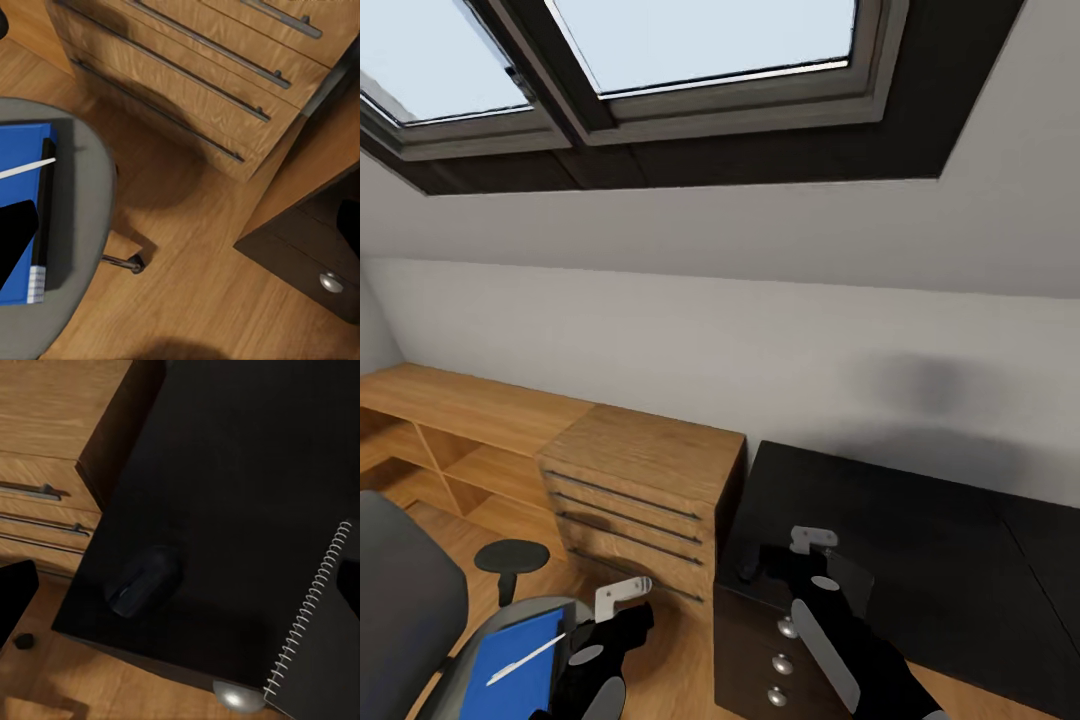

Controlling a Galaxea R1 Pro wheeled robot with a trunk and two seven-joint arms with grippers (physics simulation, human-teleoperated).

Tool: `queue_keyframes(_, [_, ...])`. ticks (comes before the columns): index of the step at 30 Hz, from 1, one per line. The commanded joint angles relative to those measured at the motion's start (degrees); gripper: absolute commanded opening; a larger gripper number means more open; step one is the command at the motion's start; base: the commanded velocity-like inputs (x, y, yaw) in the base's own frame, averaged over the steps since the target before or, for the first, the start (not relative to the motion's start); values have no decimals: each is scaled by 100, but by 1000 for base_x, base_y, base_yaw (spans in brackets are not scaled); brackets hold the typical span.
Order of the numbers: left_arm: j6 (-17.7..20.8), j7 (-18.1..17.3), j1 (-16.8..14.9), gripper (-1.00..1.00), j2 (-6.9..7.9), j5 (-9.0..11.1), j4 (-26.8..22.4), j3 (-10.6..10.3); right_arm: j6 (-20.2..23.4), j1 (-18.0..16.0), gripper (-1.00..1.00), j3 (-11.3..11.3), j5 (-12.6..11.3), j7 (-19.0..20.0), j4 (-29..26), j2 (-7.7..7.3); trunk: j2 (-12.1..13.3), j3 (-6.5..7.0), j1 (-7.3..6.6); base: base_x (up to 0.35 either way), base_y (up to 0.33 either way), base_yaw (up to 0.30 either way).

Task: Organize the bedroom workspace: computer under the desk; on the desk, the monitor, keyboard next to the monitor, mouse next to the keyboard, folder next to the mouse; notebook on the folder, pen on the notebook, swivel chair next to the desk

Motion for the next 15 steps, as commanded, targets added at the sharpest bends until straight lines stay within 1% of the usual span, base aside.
queue_keyframes(1, [17,46,-8,100,9,30,-10,-15,7,-7,100,15,-40,-46,-10,1,-15,-14,4,65,-1,0])
queue_keyframes(3, [6,46,-8,100,12,28,-14,-14,-40,-7,100,19,-42,-47,-9,6,-15,-14,4,143,-1,0])
queue_keyframes(4, [-112,30,-8,100,15,32,-18,-20,-233,-7,100,79,-43,-49,18,44,-15,-14,4,205,0,0])
queue_keyframes(7, [-114,28,-8,100,15,34,-32,-16,-237,-7,100,158,-40,-48,29,46,-15,-14,4,65,0,0])
queue_keyframes(10, [-115,28,-8,100,15,34,-49,-15,-242,-7,100,177,-35,-54,34,52,-15,-14,4,12,0,16])
queue_keyframes(15, [-115,28,-8,100,15,34,-61,-15,-241,-7,100,184,-32,-55,40,55,-15,-24,4,1,0,180])
